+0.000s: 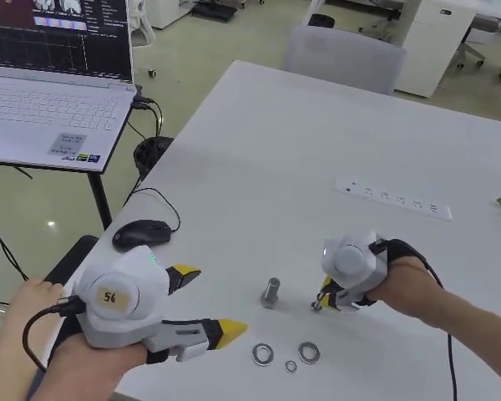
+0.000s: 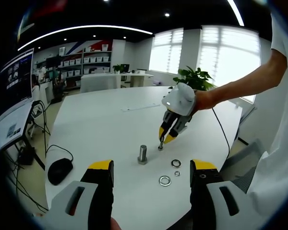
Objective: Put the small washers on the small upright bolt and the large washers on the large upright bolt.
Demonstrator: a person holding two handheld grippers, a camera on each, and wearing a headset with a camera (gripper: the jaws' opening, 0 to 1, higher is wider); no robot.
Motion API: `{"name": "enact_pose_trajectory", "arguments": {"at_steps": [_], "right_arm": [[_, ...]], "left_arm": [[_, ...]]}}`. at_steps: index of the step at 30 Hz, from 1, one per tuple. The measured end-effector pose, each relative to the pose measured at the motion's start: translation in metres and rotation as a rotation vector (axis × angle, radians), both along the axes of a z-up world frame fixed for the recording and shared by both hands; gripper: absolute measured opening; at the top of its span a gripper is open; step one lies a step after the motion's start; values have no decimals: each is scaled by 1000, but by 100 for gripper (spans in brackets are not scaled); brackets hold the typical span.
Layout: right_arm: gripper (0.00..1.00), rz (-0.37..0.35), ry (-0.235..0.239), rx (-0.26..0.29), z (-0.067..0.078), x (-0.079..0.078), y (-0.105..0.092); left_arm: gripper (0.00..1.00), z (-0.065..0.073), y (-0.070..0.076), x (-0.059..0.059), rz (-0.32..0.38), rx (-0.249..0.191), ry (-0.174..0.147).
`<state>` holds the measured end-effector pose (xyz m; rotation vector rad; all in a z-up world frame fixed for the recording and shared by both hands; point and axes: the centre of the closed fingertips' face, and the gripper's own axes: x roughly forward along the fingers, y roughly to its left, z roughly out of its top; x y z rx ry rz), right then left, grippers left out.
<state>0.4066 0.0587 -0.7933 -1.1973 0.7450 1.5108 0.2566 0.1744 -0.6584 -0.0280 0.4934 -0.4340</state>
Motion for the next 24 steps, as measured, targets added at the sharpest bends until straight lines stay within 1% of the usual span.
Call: {"name": "enact_pose_trajectory", "arguments": {"at_steps": [14, 24], "right_arm": [[14, -3, 19, -25, -13, -3, -2], [14, -1, 21, -41, -20, -2, -2]], "left_arm": [[64, -2, 1, -1, 6, -3, 3], [64, -1, 2, 0, 8, -4, 2]]}}
